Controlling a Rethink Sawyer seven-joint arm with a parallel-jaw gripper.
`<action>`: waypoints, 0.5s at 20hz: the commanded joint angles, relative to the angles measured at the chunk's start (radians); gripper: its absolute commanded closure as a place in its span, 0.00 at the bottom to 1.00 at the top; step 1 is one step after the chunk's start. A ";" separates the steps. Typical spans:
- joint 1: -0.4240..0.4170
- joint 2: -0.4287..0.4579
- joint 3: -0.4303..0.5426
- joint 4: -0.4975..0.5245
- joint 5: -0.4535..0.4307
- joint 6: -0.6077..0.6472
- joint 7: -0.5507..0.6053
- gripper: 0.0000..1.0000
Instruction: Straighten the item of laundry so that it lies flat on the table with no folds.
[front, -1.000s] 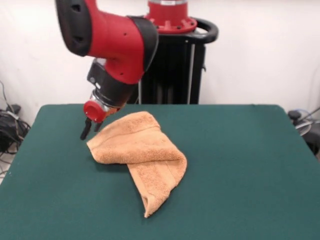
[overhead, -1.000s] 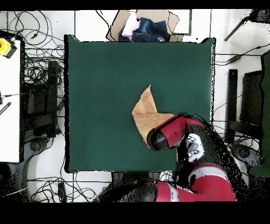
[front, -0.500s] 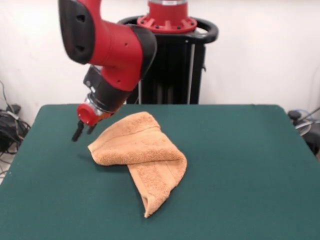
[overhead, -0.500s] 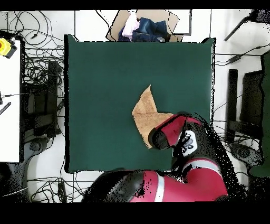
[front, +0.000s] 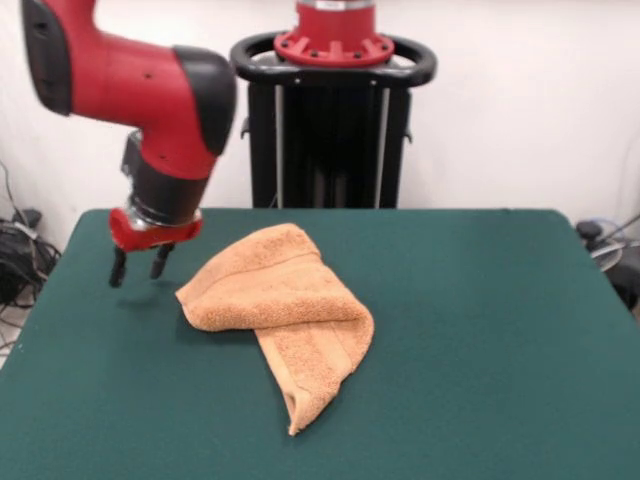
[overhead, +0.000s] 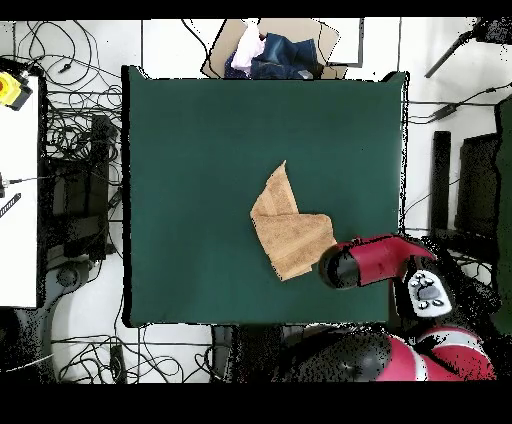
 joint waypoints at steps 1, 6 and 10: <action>0.002 -0.003 0.120 0.031 0.069 -0.042 0.093 0.00; -0.047 -0.027 0.177 0.064 0.112 -0.056 0.072 0.00; 0.016 -0.024 0.123 0.027 0.086 0.001 0.061 0.00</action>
